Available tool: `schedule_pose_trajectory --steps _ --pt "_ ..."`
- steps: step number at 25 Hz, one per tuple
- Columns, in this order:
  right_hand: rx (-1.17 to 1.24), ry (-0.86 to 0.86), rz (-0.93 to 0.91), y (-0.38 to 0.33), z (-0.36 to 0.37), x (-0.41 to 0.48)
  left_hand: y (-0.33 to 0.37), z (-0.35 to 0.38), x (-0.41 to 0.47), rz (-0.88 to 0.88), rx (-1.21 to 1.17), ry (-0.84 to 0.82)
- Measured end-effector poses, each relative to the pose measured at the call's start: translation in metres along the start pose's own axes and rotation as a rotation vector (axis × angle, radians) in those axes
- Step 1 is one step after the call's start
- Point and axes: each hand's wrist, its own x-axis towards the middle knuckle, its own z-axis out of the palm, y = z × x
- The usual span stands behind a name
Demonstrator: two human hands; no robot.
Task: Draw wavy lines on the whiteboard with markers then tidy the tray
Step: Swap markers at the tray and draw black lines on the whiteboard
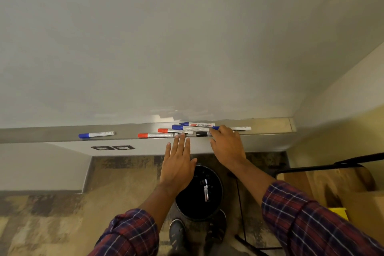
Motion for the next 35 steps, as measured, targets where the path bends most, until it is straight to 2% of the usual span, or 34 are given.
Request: schedule_pose_trajectory --steps 4,12,22,24,27,31,35 --pt "-0.097 -0.025 -0.015 0.0 -0.001 0.01 0.001 -0.007 0.001 -0.002 -0.062 -0.081" --pt "-0.051 -0.066 -0.001 -0.009 -0.012 0.016 -0.011 -0.027 0.004 0.079 -0.063 -0.204" --pt "0.05 0.076 0.03 -0.033 -0.029 -0.001 -0.023 -0.035 0.006 0.142 -0.098 -0.208" --pt "0.112 0.12 0.045 -0.043 -0.035 -0.007 -0.021 -0.044 0.001 0.144 -0.208 -0.165" --pt "0.296 0.182 0.08 -0.061 -0.046 -0.019 -0.019 -0.062 -0.015 0.15 -0.4 -0.017" --pt "0.727 0.186 0.152 -0.086 -0.066 -0.038 -0.023 -0.098 -0.041 0.022 -0.839 0.141" --pt "1.13 0.075 0.253 -0.122 -0.107 -0.059 -0.035 -0.145 -0.058 -0.065 -1.325 0.096"
